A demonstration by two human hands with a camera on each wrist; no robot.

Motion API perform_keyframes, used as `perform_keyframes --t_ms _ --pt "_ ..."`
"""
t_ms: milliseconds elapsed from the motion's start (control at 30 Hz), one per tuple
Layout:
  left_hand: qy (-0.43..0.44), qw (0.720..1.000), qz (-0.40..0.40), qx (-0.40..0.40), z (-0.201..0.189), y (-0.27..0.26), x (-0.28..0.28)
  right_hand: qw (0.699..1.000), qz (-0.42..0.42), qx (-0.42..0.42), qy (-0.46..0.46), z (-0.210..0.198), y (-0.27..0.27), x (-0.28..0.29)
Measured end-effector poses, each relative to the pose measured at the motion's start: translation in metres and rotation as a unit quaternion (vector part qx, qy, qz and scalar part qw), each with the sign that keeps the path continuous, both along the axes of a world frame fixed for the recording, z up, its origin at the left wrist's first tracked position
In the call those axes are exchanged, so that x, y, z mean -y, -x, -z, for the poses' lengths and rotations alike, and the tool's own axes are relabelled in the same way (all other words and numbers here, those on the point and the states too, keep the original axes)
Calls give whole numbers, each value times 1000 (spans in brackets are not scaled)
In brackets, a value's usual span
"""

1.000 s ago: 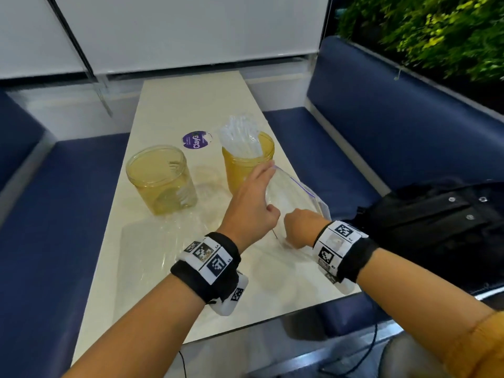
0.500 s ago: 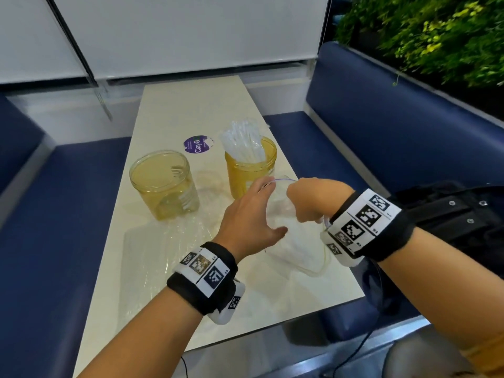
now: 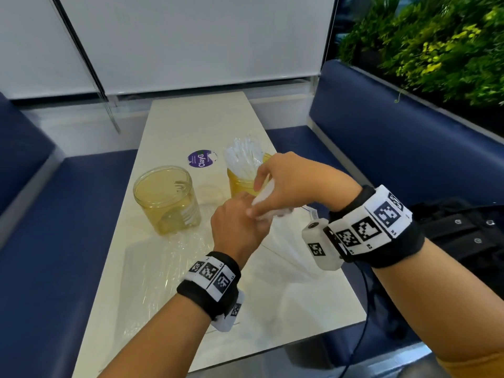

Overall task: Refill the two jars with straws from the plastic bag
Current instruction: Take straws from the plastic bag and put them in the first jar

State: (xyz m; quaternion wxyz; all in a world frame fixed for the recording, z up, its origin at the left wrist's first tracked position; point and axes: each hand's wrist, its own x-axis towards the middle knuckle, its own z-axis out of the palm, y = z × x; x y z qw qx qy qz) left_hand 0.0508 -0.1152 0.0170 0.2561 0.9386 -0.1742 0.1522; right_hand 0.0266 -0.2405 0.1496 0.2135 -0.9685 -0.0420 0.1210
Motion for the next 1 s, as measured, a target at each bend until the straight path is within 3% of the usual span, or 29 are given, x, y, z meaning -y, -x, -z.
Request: perform_keyframes --t_ms 133,200,300,467,700,867,933,1000 --pt "138 984 -61 -97 -3 -4 -7 975 6 28 -221 2 -11 16" --pt "185 975 -62 -106 -6 -7 -7 971 -21 49 -232 20 -21 16" --pt "187 972 -73 -124 -13 -9 -5 960 -39 52 -272 55 -33 -2" --pt "215 965 -51 -143 -12 -12 -13 928 11 110 -355 79 -50 -28" --pt "112 975 -44 -185 -19 -4 -29 837 40 127 -531 15 -63 -27" --pt "111 975 -14 -192 -19 7 -49 754 38 213 -621 -57 -89 9" --pt "124 975 -20 -181 -18 9 -58 737 39 261 -622 -71 -103 26" --pt "139 975 -25 -172 -18 9 -66 741 54 314 -591 -66 -121 36"
